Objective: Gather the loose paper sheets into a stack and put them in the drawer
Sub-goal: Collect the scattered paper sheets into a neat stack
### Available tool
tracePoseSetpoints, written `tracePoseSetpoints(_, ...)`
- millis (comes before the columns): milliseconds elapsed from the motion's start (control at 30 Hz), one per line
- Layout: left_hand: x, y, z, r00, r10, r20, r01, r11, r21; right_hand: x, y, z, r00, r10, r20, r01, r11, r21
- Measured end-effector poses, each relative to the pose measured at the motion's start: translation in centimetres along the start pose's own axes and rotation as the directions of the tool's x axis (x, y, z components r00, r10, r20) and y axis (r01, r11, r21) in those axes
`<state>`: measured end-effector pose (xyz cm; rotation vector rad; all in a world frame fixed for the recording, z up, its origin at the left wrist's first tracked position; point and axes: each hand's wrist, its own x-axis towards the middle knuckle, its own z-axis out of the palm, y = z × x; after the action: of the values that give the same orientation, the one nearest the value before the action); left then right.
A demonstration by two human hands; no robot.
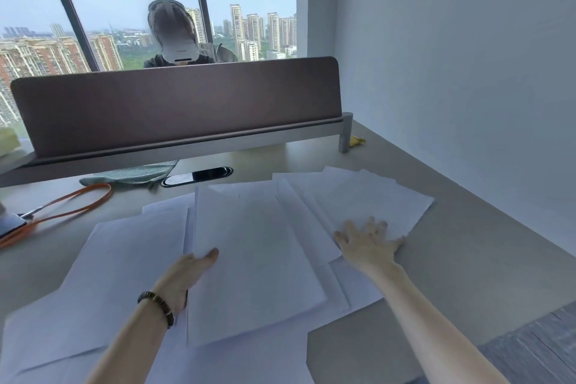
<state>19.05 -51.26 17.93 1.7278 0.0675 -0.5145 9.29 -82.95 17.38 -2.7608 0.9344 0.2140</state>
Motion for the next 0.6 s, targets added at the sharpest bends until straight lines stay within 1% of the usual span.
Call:
tracePoseSetpoints(67,0.3,0.0,0.1,1.0,-0.012,-0.01,0.012,1.0,0.025,0.8,-0.2,0.2,0.99,-0.141,-0.008,0.141,0.989,0.053)
tracePoseSetpoints(100,0.3,0.0,0.1,1.0,-0.015,-0.017,0.015,1.0,0.024,1.0,-0.3,0.2,0.987,-0.159,-0.024,0.161,0.983,0.088)
tracePoseSetpoints(133,0.3,0.0,0.1,1.0,-0.014,-0.014,0.014,1.0,0.022,1.1,-0.2,0.1,0.99,-0.128,-0.058,0.134,0.985,0.111)
tracePoseSetpoints(200,0.3,0.0,0.2,1.0,-0.019,-0.006,0.019,0.999,0.044,1.6,0.3,-0.2,0.99,0.043,-0.135,-0.028,0.994,0.109)
tracePoseSetpoints(233,0.2,0.1,0.2,1.0,-0.021,-0.01,0.022,0.999,0.049,1.8,0.5,-0.4,0.983,0.122,-0.14,-0.109,0.989,0.101)
tracePoseSetpoints(267,0.2,0.1,0.2,1.0,-0.02,-0.006,0.02,0.999,0.039,1.9,0.6,-0.6,0.979,0.163,-0.122,-0.152,0.984,0.092)
tracePoseSetpoints(300,0.2,0.0,0.2,1.0,-0.017,-0.011,0.017,0.999,0.035,2.0,0.6,-0.7,0.981,0.166,-0.099,-0.157,0.983,0.09)
tracePoseSetpoints(433,0.5,-0.4,-0.1,0.999,-0.009,-0.035,0.011,0.999,0.039,2.9,-0.1,-0.5,0.995,0.049,-0.083,-0.036,0.988,0.153)
tracePoseSetpoints(600,0.7,-0.5,0.0,0.999,-0.017,-0.041,0.019,0.999,0.038,3.5,-0.1,-0.1,0.992,-0.071,-0.102,0.086,0.985,0.15)
